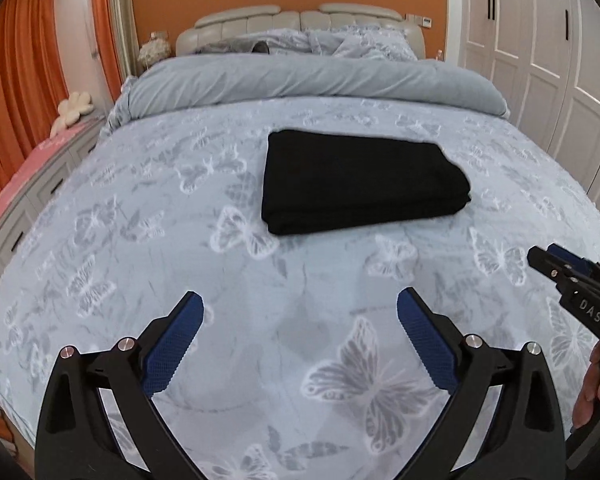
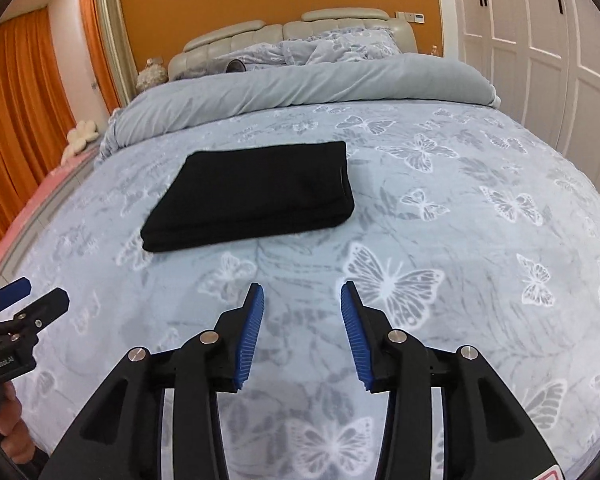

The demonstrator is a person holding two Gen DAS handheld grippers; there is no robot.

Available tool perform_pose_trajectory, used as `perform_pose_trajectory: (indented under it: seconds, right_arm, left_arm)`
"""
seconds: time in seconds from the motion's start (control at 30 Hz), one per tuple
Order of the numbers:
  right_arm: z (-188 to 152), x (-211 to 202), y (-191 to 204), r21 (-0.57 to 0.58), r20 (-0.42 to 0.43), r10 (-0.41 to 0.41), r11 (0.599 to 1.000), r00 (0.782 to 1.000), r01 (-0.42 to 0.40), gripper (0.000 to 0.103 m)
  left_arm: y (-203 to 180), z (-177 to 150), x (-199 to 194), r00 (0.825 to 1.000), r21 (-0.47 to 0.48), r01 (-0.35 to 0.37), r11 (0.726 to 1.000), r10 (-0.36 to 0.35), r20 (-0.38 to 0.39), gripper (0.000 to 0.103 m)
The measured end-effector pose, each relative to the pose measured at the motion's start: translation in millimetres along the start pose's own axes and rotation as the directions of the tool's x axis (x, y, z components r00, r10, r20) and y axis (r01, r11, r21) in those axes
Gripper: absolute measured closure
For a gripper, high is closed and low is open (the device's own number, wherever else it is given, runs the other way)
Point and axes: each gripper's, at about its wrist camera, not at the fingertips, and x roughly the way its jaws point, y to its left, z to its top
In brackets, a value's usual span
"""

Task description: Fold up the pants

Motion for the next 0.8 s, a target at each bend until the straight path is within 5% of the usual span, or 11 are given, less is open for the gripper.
perform_pose_trajectory:
  seconds: [0.2,0.8]
  right_arm:
    - [-9.0,14.3,5.8,-0.035,-0.032,-0.012,0.999,0.999,0.011,0.063]
    - [-16.6,-10.1,17.4,-0.061,0.011,-0.002,0.998,1.0,0.002,0.059]
  left_arm:
    - [5.5,-12.4,16.7,0.999,-0.029,0.026,0.999,-0.027,-0.032,0.007]
    - [-16.4,-17.5,-10.6,0.997,0.022,0.043,0.999,-0.044,0.064,0.007]
